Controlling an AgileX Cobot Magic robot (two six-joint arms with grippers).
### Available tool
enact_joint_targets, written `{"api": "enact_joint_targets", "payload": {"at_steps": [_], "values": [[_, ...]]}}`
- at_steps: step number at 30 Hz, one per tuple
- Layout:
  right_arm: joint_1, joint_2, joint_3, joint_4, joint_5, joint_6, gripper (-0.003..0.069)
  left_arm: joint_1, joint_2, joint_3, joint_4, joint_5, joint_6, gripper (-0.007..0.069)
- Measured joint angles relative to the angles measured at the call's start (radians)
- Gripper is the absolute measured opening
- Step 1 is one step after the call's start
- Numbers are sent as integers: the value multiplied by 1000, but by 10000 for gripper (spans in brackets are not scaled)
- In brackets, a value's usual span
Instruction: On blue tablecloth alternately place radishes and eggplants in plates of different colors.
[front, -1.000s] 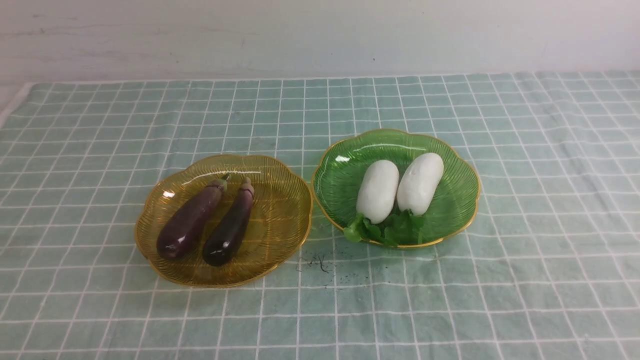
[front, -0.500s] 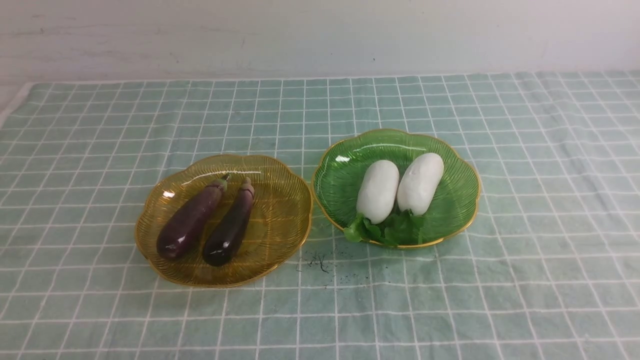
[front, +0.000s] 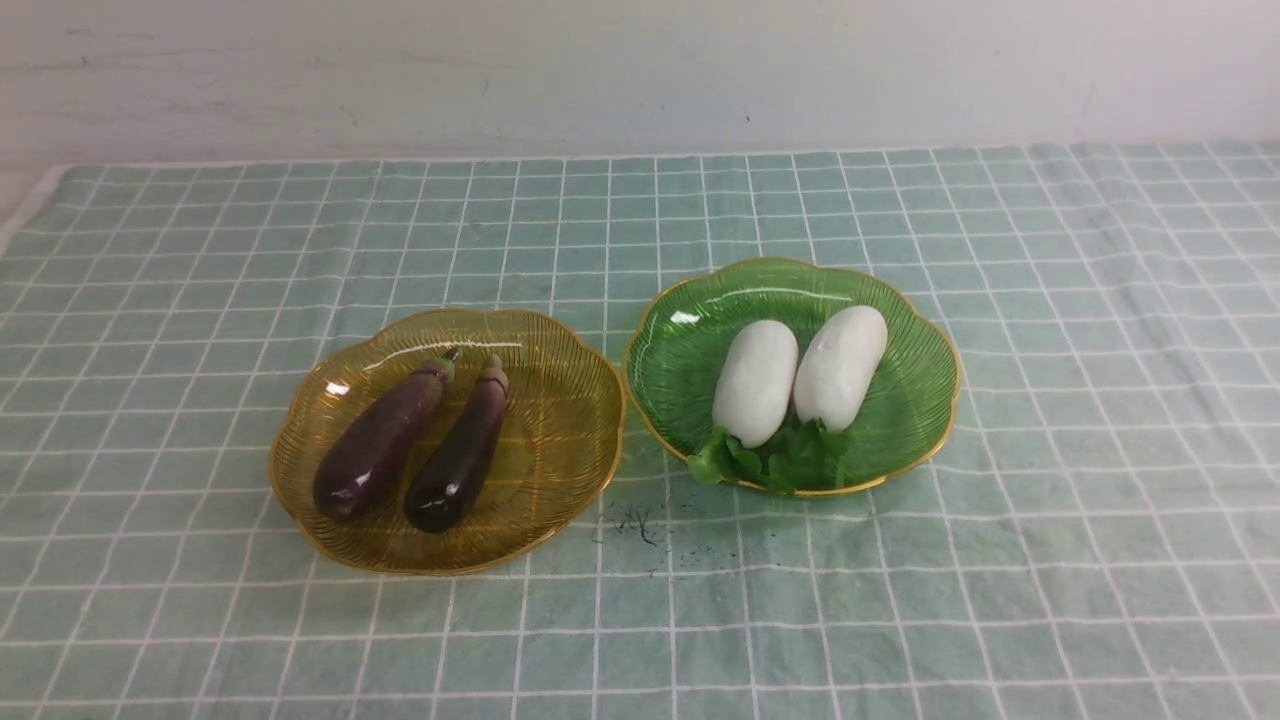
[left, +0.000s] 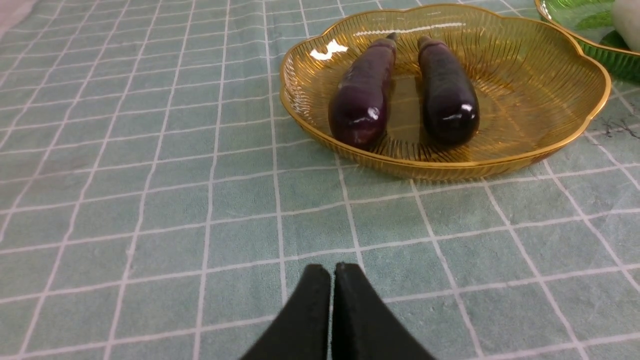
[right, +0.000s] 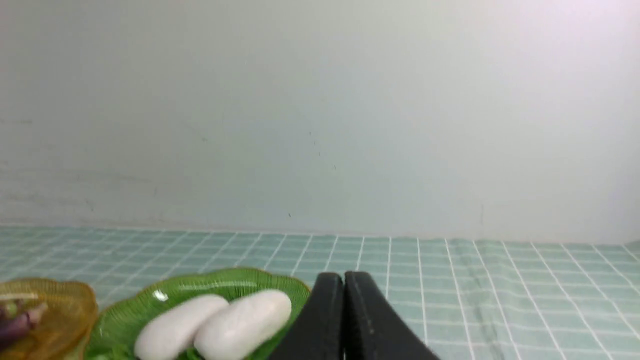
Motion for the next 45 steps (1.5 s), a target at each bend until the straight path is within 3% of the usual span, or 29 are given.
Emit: {"api": "enact_joint_targets", "payload": {"at_steps": [5,9,45], "values": [[-124,0,146,-30,73,5,-13,0,0,0,0,0,0,-8],[-151,1,147,-26,134,5,-13,0,0,0,0,0,0,-8],[-155,1,145,-21,144,5,-13,0,0,0,0,0,0,-8]]}}
